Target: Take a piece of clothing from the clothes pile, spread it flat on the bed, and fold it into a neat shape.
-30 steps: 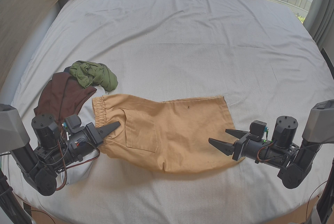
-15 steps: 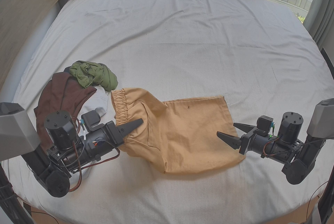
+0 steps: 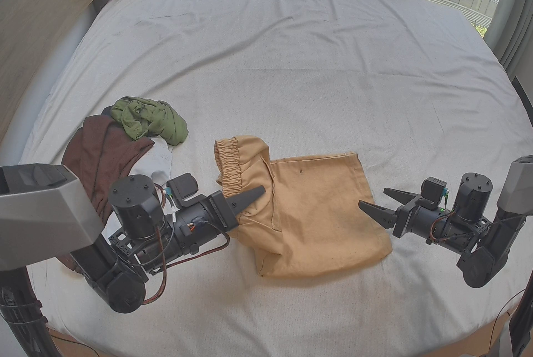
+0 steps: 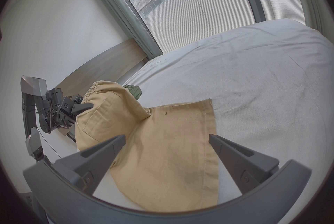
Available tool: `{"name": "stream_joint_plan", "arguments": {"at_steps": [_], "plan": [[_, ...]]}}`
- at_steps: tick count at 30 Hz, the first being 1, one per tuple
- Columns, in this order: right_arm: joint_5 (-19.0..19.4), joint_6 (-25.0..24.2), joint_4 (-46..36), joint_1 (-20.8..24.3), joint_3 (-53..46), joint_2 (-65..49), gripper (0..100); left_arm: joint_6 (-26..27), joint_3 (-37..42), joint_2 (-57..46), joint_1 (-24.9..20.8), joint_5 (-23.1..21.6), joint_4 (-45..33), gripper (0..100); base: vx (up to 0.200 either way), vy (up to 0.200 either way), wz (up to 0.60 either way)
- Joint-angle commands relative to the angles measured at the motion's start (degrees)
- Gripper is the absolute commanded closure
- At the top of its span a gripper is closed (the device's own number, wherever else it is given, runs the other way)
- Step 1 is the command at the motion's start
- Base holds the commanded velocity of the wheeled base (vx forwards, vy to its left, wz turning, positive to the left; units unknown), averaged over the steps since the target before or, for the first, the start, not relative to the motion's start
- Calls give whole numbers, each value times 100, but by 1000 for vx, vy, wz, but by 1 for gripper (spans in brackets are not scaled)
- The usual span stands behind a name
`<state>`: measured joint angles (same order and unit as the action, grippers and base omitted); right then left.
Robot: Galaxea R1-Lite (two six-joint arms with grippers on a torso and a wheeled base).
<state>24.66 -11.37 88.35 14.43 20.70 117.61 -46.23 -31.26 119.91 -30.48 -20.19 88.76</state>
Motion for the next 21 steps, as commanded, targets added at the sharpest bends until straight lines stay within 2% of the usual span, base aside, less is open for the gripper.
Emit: {"name": "stream_joint_plan", "arguments": {"at_steps": [1, 16, 21], "plan": [[4, 4, -2, -81, 4, -28, 0, -36, -249, 305, -134, 24, -8, 100, 0, 0, 0], [39, 4, -2, -222, 57, -11, 0, -62, -1111, 868, -600, 24, -17, 100, 0, 0, 0], [39, 4, -2, -257, 119, -11, 0, -229, -1286, 956, -732, 15, -17, 100, 0, 0, 0]]}}
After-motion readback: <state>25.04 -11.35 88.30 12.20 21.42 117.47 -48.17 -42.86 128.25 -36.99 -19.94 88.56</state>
